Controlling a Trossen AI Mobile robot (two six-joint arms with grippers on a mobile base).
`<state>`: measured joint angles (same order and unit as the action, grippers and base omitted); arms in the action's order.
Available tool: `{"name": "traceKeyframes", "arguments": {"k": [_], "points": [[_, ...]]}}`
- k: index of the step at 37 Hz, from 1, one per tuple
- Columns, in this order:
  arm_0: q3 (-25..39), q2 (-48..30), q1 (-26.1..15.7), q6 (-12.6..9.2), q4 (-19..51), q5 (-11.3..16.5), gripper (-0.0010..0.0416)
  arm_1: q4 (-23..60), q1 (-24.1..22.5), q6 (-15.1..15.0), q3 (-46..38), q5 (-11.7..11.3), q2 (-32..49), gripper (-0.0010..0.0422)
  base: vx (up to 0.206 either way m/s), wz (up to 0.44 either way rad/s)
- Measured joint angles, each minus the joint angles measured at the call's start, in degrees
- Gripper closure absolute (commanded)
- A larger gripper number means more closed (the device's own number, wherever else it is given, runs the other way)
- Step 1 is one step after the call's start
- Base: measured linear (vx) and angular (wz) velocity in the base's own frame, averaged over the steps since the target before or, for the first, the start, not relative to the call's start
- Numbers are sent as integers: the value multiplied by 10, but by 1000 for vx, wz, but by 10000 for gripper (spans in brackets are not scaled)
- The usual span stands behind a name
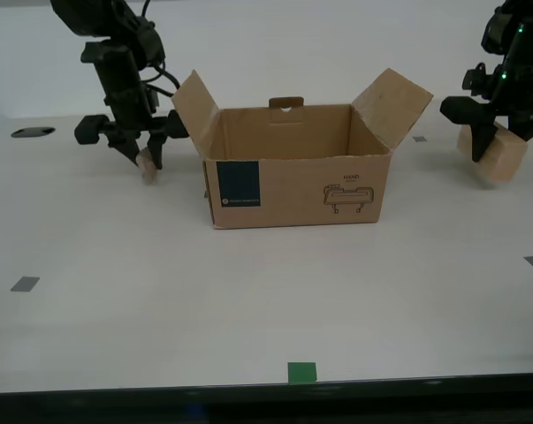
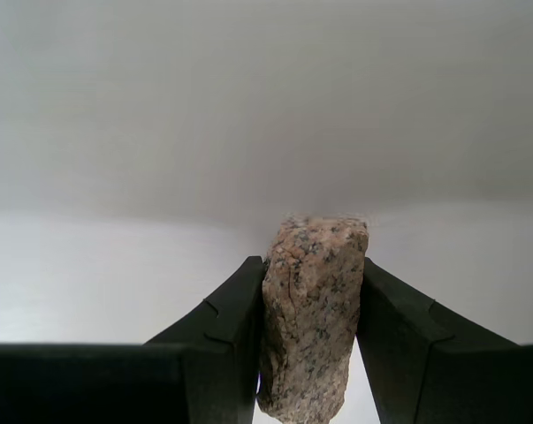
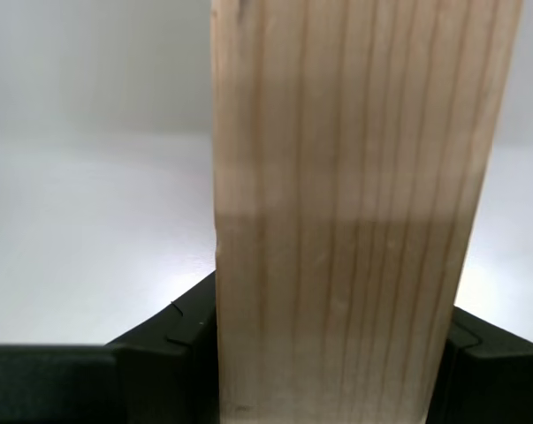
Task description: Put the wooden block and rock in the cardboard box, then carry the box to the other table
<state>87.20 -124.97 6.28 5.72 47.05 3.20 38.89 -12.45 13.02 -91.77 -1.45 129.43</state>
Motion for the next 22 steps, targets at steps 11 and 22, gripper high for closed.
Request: {"name": "traceKeyframes", "arguments": {"k": [11, 22], "points": [[0, 56, -2, -10, 12, 0, 407, 5, 0, -12, -1, 0, -58, 413, 0, 0], [0, 116, -4, -17, 16, 74, 406, 5, 1, -25, -3, -1, -115, 413, 0, 0]]}}
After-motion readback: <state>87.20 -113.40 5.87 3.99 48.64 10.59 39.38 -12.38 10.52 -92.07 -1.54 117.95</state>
